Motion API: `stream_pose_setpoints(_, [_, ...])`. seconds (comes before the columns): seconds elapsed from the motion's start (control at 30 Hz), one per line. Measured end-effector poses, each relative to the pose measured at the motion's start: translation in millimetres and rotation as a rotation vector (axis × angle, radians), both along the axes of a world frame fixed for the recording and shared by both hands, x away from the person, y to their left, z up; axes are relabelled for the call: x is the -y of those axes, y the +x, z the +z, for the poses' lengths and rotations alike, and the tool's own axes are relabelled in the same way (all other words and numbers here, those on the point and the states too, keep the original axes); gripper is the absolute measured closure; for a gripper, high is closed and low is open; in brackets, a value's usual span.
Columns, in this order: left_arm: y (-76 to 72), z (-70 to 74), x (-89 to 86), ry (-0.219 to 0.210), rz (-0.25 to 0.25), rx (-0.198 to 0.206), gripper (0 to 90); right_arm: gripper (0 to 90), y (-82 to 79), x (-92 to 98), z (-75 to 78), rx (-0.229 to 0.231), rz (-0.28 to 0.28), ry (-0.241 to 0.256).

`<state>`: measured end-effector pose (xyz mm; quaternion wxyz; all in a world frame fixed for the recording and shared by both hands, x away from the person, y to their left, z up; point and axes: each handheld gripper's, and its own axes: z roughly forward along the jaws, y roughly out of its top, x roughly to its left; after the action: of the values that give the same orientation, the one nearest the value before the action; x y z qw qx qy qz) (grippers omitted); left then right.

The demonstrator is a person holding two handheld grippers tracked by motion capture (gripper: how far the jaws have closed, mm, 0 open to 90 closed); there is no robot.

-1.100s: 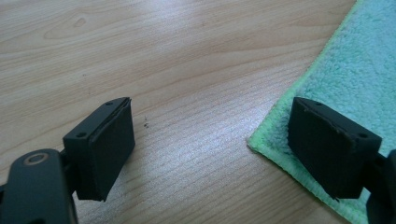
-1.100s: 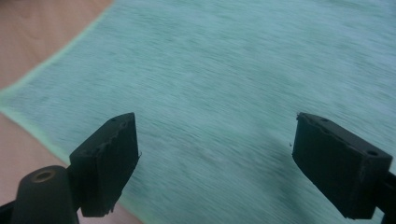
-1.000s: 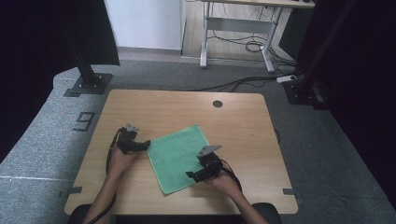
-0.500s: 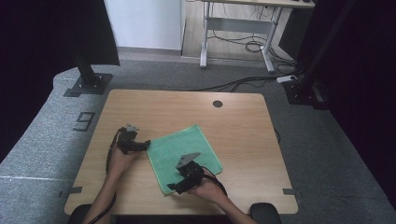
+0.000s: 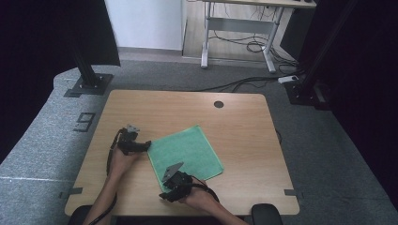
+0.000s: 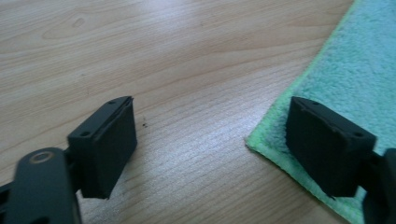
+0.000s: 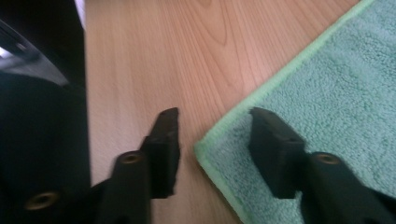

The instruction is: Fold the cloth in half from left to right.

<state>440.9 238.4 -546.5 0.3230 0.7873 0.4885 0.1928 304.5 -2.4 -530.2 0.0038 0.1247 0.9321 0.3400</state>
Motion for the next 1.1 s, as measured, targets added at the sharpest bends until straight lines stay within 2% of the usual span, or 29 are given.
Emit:
stream_pose_setpoints(0.13, [-3.8,0.6,2.5,-0.011,-0.032,0.017,32.4,72.1,-3.1,-0.2,-1.1,0.042,-0.022,-0.034])
stream_pose_setpoints(0.23, [-7.0,2.4,8.3,-0.017,-0.064,0.016,51.6,82.7,-2.4,1.9,-0.4,0.031,-0.036,-0.04])
stream_pose_setpoints(0.37, [-8.7,5.6,16.2,-0.015,-0.097,-0.013,77.8,86.5,-1.5,3.6,-0.6,0.011,-0.036,-0.031])
stream_pose_setpoints(0.43, [-9.2,6.9,20.0,0.002,-0.104,-0.017,86.0,86.9,-2.0,3.2,0.0,0.01,-0.033,-0.033])
stream_pose_setpoints(0.5, [-9.9,7.6,22.9,0.026,-0.105,-0.013,87.2,86.9,-2.7,3.2,0.4,0.01,-0.029,-0.035])
stream_pose_setpoints(0.67, [-9.8,9.6,21.9,0.031,-0.1,-0.028,87.9,86.9,-2.2,3.8,1.8,0.003,-0.025,-0.028])
stream_pose_setpoints(0.83, [-12.8,13.4,10.5,-0.011,-0.088,-0.057,88.0,86.8,-2.0,2.3,4.3,-0.009,-0.013,-0.008])
stream_pose_setpoints(1.0, [-19.1,18.9,-1.1,-0.028,-0.074,-0.066,87.9,86.8,-4.8,-3.8,5.1,-0.017,0.005,0.004])
stream_pose_setpoints(1.1, [-23.6,23.5,-5.6,-0.011,-0.073,-0.069,87.6,86.8,-6.7,-8.6,6.4,-0.017,0.02,0.011])
